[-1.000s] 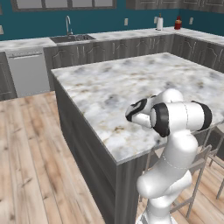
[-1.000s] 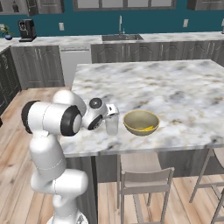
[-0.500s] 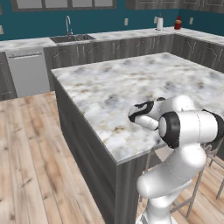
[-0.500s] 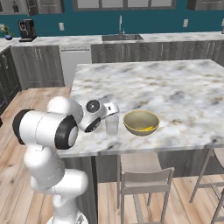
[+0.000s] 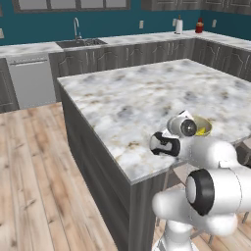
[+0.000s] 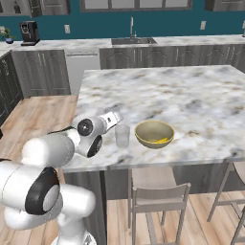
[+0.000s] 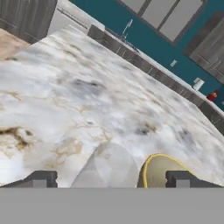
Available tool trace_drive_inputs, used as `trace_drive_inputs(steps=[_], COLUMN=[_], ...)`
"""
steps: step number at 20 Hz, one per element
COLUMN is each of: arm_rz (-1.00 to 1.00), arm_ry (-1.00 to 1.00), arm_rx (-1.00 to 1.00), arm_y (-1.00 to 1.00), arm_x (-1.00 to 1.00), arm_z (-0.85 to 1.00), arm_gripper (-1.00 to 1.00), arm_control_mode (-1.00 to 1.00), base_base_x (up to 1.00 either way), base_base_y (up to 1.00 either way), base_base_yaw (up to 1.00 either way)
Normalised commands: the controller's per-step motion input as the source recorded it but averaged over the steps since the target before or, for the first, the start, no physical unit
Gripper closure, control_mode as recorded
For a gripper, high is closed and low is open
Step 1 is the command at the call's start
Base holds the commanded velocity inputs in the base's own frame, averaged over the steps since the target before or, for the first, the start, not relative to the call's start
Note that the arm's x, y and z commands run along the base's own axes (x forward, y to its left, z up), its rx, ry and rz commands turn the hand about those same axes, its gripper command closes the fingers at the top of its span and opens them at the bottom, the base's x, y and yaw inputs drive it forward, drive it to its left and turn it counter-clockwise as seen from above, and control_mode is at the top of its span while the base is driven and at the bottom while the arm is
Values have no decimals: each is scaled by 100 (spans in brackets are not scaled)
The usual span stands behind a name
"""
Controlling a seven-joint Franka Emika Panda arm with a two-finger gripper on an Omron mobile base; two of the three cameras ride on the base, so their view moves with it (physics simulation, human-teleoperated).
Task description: There is a bowl on the dining counter. Grab a lemon wedge from the fridge and place it in the bowl. Then get the liquor bottle and glass cup from the cabinet and place them next to the bowl.
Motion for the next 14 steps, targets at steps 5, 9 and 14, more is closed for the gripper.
trace_drive_inputs(steps=[5,9,14], arm_rz=[0,0,0], arm_ry=[-17,-7,-2], arm_rx=[-19,-12,-7], arm_y=[56,49,49], arm_x=[-55,-62,-67], arm_z=[100,100,100], arm_gripper=[-100,-100,-100], arm_control_mode=[-100,-100,-100], base_base_x=[0,0,0], base_base_y=[0,0,0], base_base_yaw=[0,0,0])
